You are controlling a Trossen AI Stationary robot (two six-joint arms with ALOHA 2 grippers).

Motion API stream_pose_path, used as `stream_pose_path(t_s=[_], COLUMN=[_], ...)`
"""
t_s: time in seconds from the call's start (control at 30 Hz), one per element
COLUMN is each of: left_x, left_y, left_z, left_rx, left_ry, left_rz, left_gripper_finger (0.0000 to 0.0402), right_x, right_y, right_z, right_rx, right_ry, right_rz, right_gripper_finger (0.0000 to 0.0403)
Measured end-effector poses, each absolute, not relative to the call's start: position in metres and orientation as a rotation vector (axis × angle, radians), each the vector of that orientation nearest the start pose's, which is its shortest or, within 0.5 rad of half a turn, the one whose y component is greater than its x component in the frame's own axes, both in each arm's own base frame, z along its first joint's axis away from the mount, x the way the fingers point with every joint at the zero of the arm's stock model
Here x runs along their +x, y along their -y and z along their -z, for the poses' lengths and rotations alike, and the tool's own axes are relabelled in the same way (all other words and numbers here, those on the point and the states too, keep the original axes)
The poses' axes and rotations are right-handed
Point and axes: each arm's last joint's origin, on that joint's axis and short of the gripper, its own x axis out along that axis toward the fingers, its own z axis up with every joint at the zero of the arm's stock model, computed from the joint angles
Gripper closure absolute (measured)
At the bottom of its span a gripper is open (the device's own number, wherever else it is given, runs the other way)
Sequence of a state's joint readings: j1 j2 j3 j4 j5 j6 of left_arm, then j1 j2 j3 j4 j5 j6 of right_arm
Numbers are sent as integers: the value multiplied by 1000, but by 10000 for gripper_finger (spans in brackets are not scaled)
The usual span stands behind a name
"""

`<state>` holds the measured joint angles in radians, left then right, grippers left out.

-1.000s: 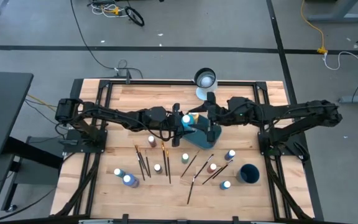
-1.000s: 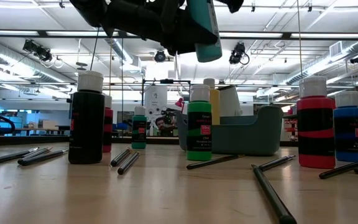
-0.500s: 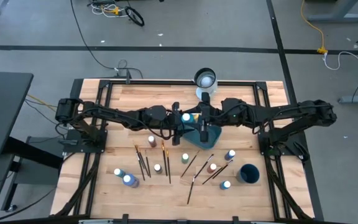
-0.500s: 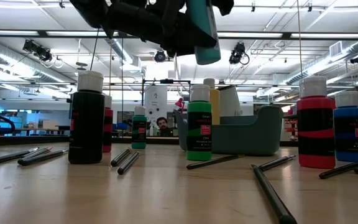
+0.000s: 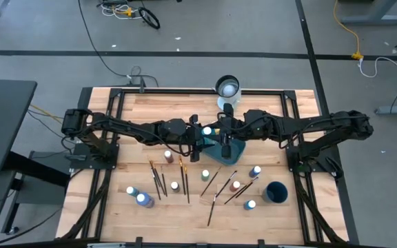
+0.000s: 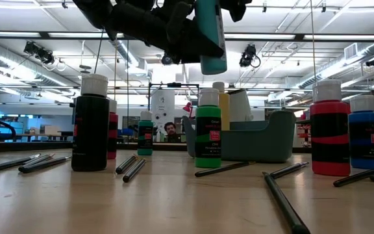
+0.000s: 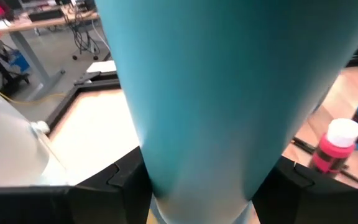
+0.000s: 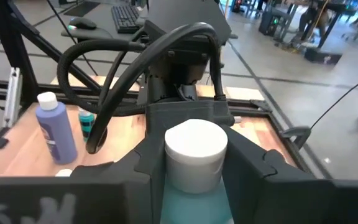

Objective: Pick & Place Paint Supplies
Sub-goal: Put the large light blue paint bottle into the green bin

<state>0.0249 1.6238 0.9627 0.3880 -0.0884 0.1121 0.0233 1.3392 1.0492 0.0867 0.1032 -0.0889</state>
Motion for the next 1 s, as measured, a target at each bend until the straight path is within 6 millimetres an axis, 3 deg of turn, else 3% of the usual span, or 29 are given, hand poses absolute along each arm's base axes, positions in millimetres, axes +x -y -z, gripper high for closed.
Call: stream_pose_path(t_s=[0.17,0.3,0.43,0.7,0.87,1.0], left_x=[356,355,353,328,301,282], left_y=[-10,-7,-5,-8,-9,-10], left_z=[-235,-236,-236,-274,-304,-324], left_rx=[99,122,128,72,95,109], left_ry=[-309,-322,-340,-289,-257,-206], left_rz=[-113,-119,-114,-224,-254,-298], left_gripper_finger=[151,130,124,127,127,127], right_x=[302,293,280,250,226,216], right_y=[-14,-24,-33,-32,-18,1], right_z=[-325,-313,-321,-312,-283,-238], right_rx=[-91,-143,-169,-162,-76,-53], right_ry=[-265,-393,-361,-311,-173,-81], right_rz=[109,272,432,542,505,478], right_gripper_finger=[286,283,284,282,282,282])
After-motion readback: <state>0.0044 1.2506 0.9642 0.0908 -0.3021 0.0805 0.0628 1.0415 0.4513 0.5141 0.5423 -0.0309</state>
